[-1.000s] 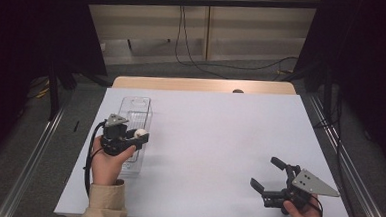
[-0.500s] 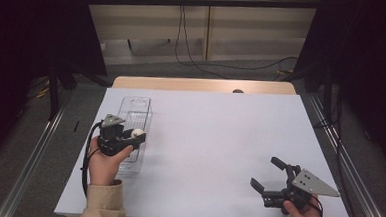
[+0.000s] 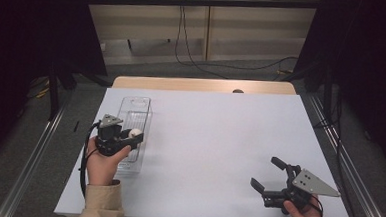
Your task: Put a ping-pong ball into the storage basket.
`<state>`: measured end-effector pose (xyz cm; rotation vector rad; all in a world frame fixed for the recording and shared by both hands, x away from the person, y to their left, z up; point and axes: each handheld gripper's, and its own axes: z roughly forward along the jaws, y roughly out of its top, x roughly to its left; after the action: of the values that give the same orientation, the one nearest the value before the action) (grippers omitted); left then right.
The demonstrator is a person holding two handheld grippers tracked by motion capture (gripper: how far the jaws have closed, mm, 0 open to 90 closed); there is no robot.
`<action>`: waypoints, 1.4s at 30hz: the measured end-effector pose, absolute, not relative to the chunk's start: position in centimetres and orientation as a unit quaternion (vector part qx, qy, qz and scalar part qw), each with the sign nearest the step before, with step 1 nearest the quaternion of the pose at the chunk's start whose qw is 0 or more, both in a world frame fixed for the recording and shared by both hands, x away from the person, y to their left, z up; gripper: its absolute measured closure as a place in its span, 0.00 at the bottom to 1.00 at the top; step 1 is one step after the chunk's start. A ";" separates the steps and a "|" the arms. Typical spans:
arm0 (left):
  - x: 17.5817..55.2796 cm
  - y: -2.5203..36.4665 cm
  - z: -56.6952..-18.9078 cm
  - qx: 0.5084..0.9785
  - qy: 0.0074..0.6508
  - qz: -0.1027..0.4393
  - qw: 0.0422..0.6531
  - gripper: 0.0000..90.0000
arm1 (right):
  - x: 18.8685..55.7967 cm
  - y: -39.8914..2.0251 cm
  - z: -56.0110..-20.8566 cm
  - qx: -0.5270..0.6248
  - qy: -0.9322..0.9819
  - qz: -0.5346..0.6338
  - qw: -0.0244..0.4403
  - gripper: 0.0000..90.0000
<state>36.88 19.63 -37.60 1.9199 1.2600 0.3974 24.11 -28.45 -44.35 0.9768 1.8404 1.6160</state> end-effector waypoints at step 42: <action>37.2 20.7 -38.8 0.754 0.509 0.184 0.374 0.57 | 24.1 -28.5 -44.3 0.360 0.674 0.594 0.250 0.02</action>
<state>37.20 20.67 -38.78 1.9300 1.3023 0.4706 24.12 -28.51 -44.34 0.9799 1.8366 1.6185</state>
